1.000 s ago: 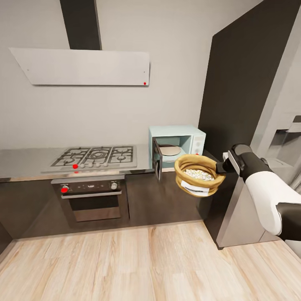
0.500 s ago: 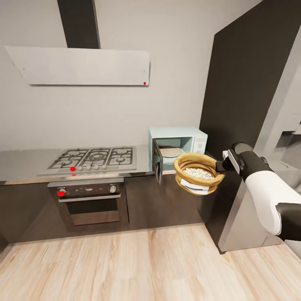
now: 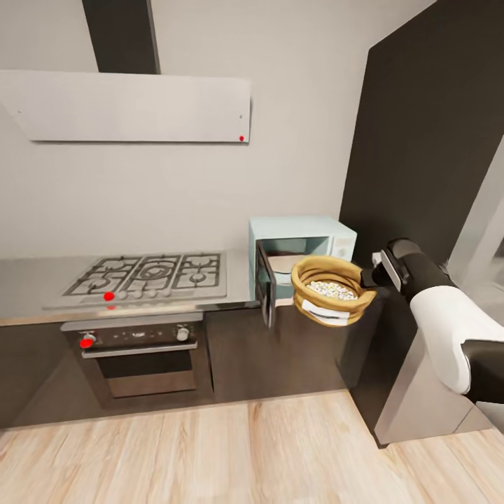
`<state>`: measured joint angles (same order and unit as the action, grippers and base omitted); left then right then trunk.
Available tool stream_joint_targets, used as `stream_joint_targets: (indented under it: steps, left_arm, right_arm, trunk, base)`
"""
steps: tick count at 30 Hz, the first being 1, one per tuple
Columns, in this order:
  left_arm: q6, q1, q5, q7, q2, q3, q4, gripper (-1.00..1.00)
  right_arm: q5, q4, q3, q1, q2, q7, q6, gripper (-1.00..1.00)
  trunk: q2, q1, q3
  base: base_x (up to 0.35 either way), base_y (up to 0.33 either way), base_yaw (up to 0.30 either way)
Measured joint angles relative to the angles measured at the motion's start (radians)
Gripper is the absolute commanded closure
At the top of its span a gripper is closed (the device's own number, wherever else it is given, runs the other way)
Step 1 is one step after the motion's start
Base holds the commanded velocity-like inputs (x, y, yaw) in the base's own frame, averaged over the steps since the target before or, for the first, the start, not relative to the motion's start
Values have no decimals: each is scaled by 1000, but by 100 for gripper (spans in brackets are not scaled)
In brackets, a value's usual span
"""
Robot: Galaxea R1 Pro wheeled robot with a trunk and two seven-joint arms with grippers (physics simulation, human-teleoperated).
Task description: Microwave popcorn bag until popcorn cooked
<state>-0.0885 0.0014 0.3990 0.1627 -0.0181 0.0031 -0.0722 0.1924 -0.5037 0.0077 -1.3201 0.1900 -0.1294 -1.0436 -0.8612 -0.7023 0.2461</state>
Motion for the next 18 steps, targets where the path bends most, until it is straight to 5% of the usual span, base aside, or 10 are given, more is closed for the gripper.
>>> stream_joint_targets:
  steps: [18]
  left_arm:
    - [0,0,0,0,0,0,0,-100]
  right_arm:
    - [0,0,-1,0,-7,1,0,100]
  trunk:
    - [0,0,0]
  base:
    - [279,0,1]
